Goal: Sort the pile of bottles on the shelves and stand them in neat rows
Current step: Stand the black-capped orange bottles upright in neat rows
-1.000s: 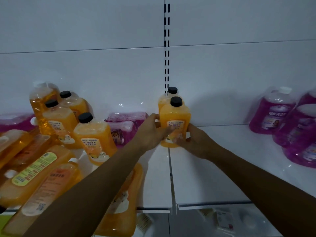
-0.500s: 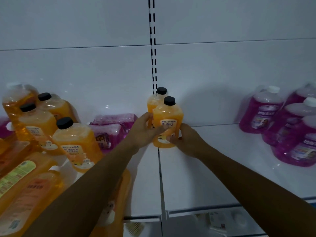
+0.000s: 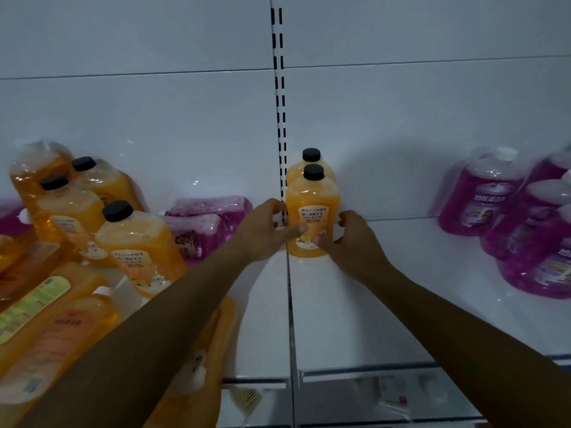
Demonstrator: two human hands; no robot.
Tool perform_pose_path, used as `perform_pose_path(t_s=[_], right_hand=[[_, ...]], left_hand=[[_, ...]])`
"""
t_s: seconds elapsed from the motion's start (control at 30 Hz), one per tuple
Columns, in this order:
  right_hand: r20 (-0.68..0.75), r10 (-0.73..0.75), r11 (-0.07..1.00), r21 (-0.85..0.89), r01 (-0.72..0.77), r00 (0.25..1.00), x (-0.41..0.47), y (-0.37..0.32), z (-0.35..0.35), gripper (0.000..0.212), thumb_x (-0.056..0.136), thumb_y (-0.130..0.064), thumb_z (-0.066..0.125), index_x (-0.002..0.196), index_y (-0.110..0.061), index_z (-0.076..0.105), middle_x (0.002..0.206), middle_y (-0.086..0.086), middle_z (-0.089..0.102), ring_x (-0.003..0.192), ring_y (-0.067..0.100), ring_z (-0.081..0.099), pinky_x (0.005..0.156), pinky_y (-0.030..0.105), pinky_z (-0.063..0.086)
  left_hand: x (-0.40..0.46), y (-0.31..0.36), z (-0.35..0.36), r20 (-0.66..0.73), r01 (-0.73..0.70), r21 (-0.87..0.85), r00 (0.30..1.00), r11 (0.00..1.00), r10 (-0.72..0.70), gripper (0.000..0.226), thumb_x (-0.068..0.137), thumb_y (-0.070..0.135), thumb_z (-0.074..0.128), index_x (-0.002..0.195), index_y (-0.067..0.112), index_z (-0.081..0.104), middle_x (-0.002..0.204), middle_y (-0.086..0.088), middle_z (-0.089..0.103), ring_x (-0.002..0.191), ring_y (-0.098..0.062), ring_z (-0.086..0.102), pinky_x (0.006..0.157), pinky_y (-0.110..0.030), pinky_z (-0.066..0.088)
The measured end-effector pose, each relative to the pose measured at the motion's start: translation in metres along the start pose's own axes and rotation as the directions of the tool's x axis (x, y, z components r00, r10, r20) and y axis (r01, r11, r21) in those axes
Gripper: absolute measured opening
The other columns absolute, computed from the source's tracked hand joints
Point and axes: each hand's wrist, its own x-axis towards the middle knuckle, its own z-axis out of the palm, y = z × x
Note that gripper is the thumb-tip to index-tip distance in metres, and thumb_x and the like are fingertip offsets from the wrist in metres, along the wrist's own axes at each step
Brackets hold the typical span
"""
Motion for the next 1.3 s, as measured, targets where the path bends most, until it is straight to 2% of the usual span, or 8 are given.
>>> perform_pose_path(t_s=[0.17,0.33,0.5,0.7,0.93,1.03,1.17,1.3], right_hand=[[-0.257,-0.177,0.984,-0.048,0.170,0.950,-0.024,-0.024,-0.001,0.037,0.079,-0.039,0.074,0.095,-0.019,0.047,0.085,-0.005,0.053,0.069,0.012,0.053,0.059,0.030,0.046],[0.232,-0.592,0.801,0.058,0.596,0.772,-0.054,-0.066,0.023,0.037,0.084,-0.028,0.072,0.117,-0.021,0.058,0.106,-0.006,0.060,0.090,0.005,0.056,0.078,0.028,0.053],[0.471,-0.665,0.694,0.104,0.712,0.580,-0.073,-0.083,0.053,0.054,0.089,-0.039,0.062,0.138,-0.030,0.043,0.137,-0.007,0.046,0.123,0.011,0.045,0.101,0.032,0.043],[0.523,-0.383,0.904,0.044,0.425,0.761,-0.082,-0.090,0.063,0.062,0.086,-0.032,0.068,0.141,-0.026,0.039,0.133,0.000,0.050,0.109,0.014,0.057,0.089,0.031,0.050],[0.592,-0.073,0.939,0.312,-0.145,0.802,-0.093,-0.099,0.062,0.021,0.097,-0.024,0.050,0.107,-0.010,0.062,0.101,0.008,0.067,0.091,0.022,0.067,0.079,0.040,0.060],[0.474,-0.042,0.923,0.355,-0.147,0.880,-0.091,-0.101,0.046,0.038,0.088,-0.037,0.066,0.118,-0.018,0.051,0.107,-0.002,0.061,0.095,0.021,0.065,0.073,0.039,0.061],[0.246,-0.097,0.897,0.442,-0.023,0.964,-0.081,-0.094,0.013,0.049,0.082,-0.020,0.074,0.121,-0.019,0.044,0.111,-0.002,0.056,0.100,0.021,0.064,0.071,0.037,0.061],[0.082,-0.114,0.932,0.354,0.078,0.990,-0.067,-0.079,-0.017,0.054,0.081,-0.020,0.075,0.124,-0.024,0.043,0.120,-0.002,0.057,0.103,0.016,0.061,0.079,0.034,0.058]], left_hand=[[-0.041,-0.002,-0.028,-0.052,-0.097,0.198,0.993,0.975,0.109,0.034,0.091,0.029,0.062,0.120,0.012,0.056,0.116,0.002,0.061,0.105,-0.010,0.059,0.087,-0.019,0.048],[-0.094,-0.014,-0.060,-0.060,-0.135,0.215,0.987,0.967,0.151,0.012,0.092,0.022,0.062,0.100,0.015,0.065,0.094,0.004,0.067,0.089,-0.009,0.064,0.080,-0.023,0.051],[-0.154,-0.033,-0.077,-0.214,-0.047,0.322,0.969,0.945,0.121,0.012,0.091,0.023,0.063,0.097,0.013,0.066,0.091,0.004,0.068,0.085,-0.006,0.064,0.079,-0.027,0.055],[-0.195,-0.044,-0.071,-0.217,0.334,0.332,0.937,0.882,-0.274,0.057,0.086,0.056,0.057,0.124,0.014,0.054,0.113,-0.002,0.065,0.087,-0.013,0.066,0.068,-0.030,0.055],[-0.191,-0.029,-0.057,-0.138,0.356,0.090,0.929,0.930,-0.343,0.057,0.081,0.047,0.069,0.128,0.020,0.053,0.117,0.003,0.063,0.102,-0.016,0.062,0.088,-0.037,0.055],[-0.177,-0.018,-0.042,-0.192,0.297,-0.044,0.935,0.954,-0.300,0.056,0.080,0.039,0.073,0.130,0.025,0.051,0.113,0.008,0.060,0.105,-0.017,0.061,0.084,-0.031,0.053],[-0.144,0.002,-0.022,-0.226,0.135,-0.175,0.959,0.975,-0.173,0.051,0.080,0.023,0.076,0.118,0.040,0.048,0.099,0.021,0.060,0.090,-0.003,0.061,0.062,-0.010,0.047],[-0.109,0.015,0.001,-0.255,0.035,-0.248,0.962,0.968,-0.100,0.063,0.079,0.017,0.077,0.133,0.031,0.046,0.117,0.011,0.059,0.098,-0.007,0.060,0.063,-0.016,0.054]])
